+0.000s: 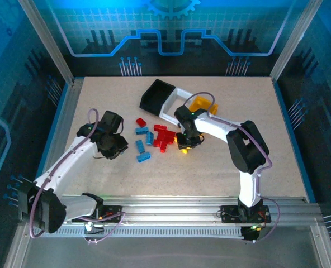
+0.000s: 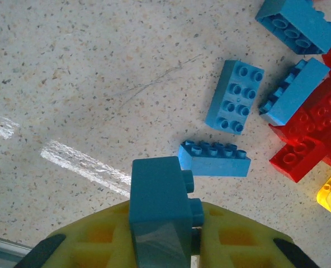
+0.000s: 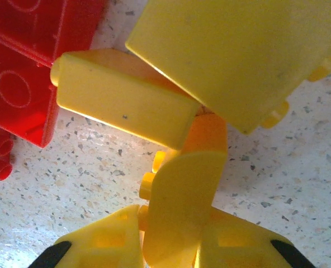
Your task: Sort the legos into containers by color
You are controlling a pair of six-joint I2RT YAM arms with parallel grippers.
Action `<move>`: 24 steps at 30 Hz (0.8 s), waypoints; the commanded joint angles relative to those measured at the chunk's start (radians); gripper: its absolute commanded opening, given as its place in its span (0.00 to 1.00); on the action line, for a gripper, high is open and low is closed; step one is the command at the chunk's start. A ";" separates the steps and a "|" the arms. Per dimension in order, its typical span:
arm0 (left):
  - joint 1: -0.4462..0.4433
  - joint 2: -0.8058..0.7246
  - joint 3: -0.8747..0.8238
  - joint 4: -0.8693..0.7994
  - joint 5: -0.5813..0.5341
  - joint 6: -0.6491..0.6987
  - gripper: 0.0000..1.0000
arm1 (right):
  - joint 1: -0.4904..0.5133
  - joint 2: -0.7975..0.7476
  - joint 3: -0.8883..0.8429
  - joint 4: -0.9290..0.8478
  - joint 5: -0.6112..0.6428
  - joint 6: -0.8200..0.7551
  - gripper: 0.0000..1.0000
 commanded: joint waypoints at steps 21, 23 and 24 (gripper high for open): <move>0.005 0.318 0.411 -0.020 0.118 0.256 0.14 | -0.243 0.007 0.319 -0.136 0.072 -0.055 0.18; 0.004 0.365 0.477 -0.041 0.124 0.283 0.14 | -0.261 0.050 0.357 -0.137 0.073 -0.055 0.18; 0.004 0.389 0.512 -0.049 0.127 0.297 0.14 | -0.270 0.072 0.375 -0.137 0.070 -0.055 0.18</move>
